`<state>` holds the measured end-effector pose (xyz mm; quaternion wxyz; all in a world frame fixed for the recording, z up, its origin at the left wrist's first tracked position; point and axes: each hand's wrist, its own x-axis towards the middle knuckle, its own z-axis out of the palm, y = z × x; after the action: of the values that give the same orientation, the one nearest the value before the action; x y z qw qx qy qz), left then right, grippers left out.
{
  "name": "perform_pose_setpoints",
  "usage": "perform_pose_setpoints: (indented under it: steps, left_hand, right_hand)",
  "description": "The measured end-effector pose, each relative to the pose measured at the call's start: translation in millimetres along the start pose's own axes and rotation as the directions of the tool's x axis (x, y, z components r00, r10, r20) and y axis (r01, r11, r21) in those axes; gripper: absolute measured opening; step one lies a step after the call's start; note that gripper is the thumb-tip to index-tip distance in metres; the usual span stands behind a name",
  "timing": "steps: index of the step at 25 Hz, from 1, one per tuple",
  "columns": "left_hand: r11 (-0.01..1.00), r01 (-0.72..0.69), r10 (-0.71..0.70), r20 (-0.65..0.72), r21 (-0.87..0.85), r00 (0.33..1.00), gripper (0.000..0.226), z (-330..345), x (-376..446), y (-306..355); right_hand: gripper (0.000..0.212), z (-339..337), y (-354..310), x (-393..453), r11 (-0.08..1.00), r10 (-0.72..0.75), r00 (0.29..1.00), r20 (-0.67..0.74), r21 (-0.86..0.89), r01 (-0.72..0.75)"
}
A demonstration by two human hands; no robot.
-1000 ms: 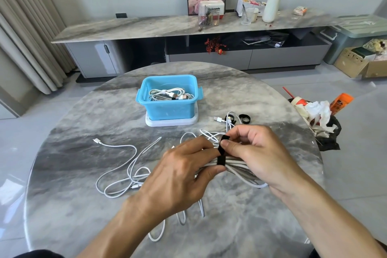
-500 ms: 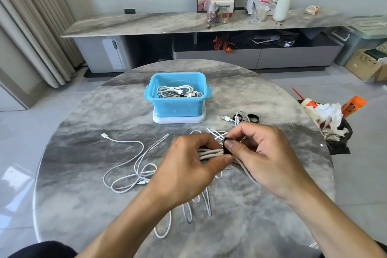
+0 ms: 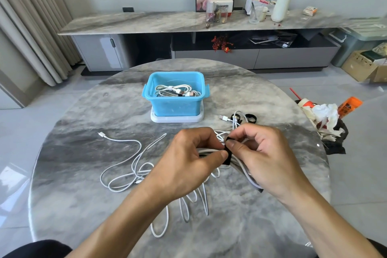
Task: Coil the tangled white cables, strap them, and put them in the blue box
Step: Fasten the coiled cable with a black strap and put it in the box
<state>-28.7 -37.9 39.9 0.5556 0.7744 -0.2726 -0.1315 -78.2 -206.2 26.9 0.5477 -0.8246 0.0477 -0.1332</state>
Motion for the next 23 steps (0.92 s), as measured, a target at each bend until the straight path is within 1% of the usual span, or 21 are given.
perform_pose_setpoints:
  steps: [2,4,6,7,9,11,12,14,16,18,19,21,23]
  left_hand:
    - [0.997,0.071,-0.071,0.017,-0.037,0.997,0.010,0.1,2.3,1.1]
    - [0.985,0.149,-0.149,0.002,-0.092,0.989,0.012,-1.3,3.2,0.4]
    - [0.959,0.233,-0.237,-0.003,-0.158,0.972,0.012,-2.9,2.9,-0.8]
    - [0.942,0.275,-0.281,-0.005,-0.190,0.960,0.011,-3.8,2.1,-1.3]
    - [0.901,0.362,-0.372,0.001,-0.241,0.928,0.010,-5.8,0.3,-4.4]
    - [0.845,0.444,-0.454,0.038,-0.299,0.890,0.008,-8.4,1.1,-7.4]
    - [0.809,0.474,-0.482,0.070,-0.346,0.873,0.010,-10.8,2.0,-8.4]
    - [0.733,0.501,-0.491,0.151,-0.461,0.858,0.017,-18.0,6.4,-9.0]
    - [0.662,0.514,-0.492,0.202,-0.545,0.847,0.020,-25.0,9.5,-7.5]
    - [0.593,0.553,-0.531,0.233,-0.586,0.815,0.019,-27.1,11.7,-8.2]
    - [0.556,0.572,-0.555,0.243,-0.602,0.795,0.018,-26.2,12.5,-10.2]
    - [0.497,0.587,-0.600,0.236,-0.639,0.765,0.016,-24.7,14.7,-14.8]
    - [0.497,0.570,-0.624,0.188,-0.654,0.759,0.014,-26.3,17.3,-16.7]
  right_hand:
    - [0.017,1.8,1.2,0.1,1.000,-0.014,1.000,-0.005,-0.010,0.014]
    - [0.015,4.3,1.3,-0.5,0.998,-0.059,0.998,-0.011,-0.027,0.059]
    - [0.015,7.2,1.4,-0.8,0.987,-0.129,0.992,-0.010,-0.101,0.128]
    - [0.014,8.4,1.1,-0.2,0.974,-0.174,0.985,0.014,-0.144,0.174]
    - [0.012,9.4,1.2,0.9,0.932,-0.250,0.962,0.114,-0.240,0.271]
    - [0.014,8.0,3.1,2.5,0.881,-0.292,0.930,0.225,-0.315,0.353]
    - [0.014,6.8,3.2,2.7,0.867,-0.314,0.916,0.248,-0.318,0.384]
    - [0.019,4.1,0.3,4.3,0.848,-0.402,0.887,0.226,-0.273,0.454]
    - [0.023,4.6,-0.2,8.0,0.787,-0.529,0.823,0.207,-0.243,0.567]
    - [0.021,7.9,4.7,13.6,0.685,-0.628,0.747,0.220,-0.299,0.664]
    - [0.021,10.2,8.0,15.7,0.645,-0.651,0.725,0.224,-0.340,0.684]
    - [0.024,12.6,14.8,20.0,0.598,-0.662,0.711,0.237,-0.405,0.692]
    - [0.033,12.4,16.0,23.5,0.598,-0.602,0.742,0.294,-0.450,0.663]
